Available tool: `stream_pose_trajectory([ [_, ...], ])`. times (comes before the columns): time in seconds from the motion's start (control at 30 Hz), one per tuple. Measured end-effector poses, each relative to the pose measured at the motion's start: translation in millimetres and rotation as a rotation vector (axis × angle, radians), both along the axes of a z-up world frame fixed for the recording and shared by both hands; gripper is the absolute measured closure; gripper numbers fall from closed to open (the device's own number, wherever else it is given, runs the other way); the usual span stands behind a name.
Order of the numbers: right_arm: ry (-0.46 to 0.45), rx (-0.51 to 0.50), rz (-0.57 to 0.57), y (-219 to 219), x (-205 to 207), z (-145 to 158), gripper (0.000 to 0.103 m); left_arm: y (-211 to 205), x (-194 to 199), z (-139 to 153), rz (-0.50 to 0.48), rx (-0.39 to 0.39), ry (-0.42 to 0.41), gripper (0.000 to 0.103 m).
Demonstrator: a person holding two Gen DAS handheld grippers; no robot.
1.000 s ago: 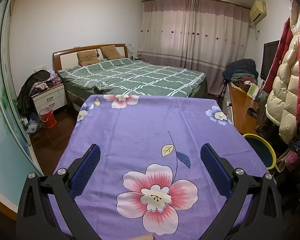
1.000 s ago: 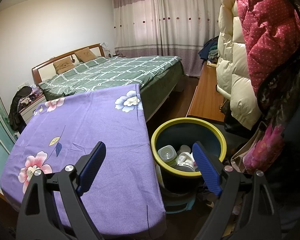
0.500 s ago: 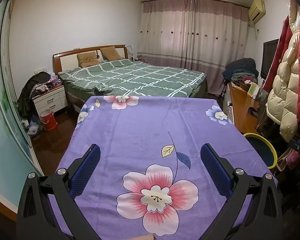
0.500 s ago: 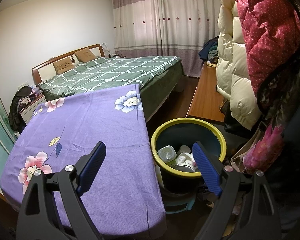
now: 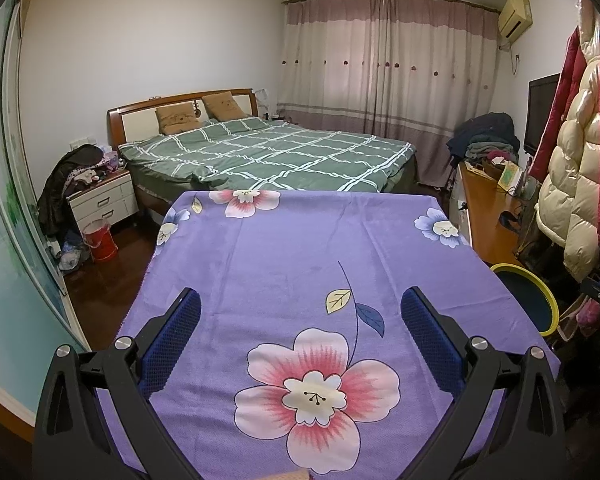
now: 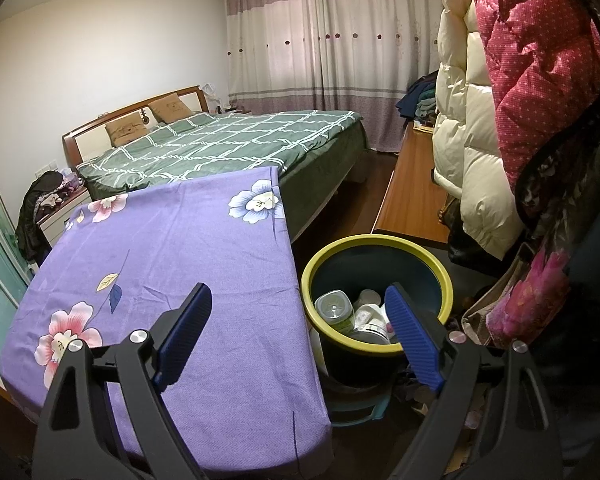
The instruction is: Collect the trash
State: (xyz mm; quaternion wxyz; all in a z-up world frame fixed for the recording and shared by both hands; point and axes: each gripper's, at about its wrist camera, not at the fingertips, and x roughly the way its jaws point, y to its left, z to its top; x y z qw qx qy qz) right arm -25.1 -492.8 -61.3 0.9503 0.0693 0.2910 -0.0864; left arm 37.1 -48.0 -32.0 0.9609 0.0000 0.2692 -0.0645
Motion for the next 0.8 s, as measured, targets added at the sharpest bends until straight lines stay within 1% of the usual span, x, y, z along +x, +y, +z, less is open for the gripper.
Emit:
stream_pose_trajectory([
  [0.4,0.006,-0.002,0.002,2.8,1.6,-3.4,0.019,-1.3,3.2,-5.0,0.003,0.006,0.008,0.004],
  [0.5,0.006,-0.003,0.003,2.2,2.2,-2.6,0.019,2.1,3.9,-5.9,0.004,-0.021,-0.011,0.004],
  [0.57,0.013,-0.011,0.01,4.3,6.3,-3.9,0.019,4.4,8.7,-6.2,-0.004,-0.036,-0.005,0.004],
  [0.6,0.015,-0.013,0.017,5.5,9.6,-3.9,0.019,4.8,13.4,-6.6,-0.002,-0.031,-0.005,0.004],
  [0.67,0.019,-0.014,0.036,9.7,21.3,-4.2,0.014,8.8,30.6,-11.8,0.021,-0.018,0.006,0.004],
  [0.73,0.025,-0.009,0.06,15.2,40.7,-6.2,0.008,12.2,52.1,-19.8,0.029,-0.006,0.041,0.004],
  [0.8,0.043,0.02,0.089,21.2,66.5,-12.6,0.007,17.5,84.3,-35.8,0.043,0.02,0.085,0.004],
])
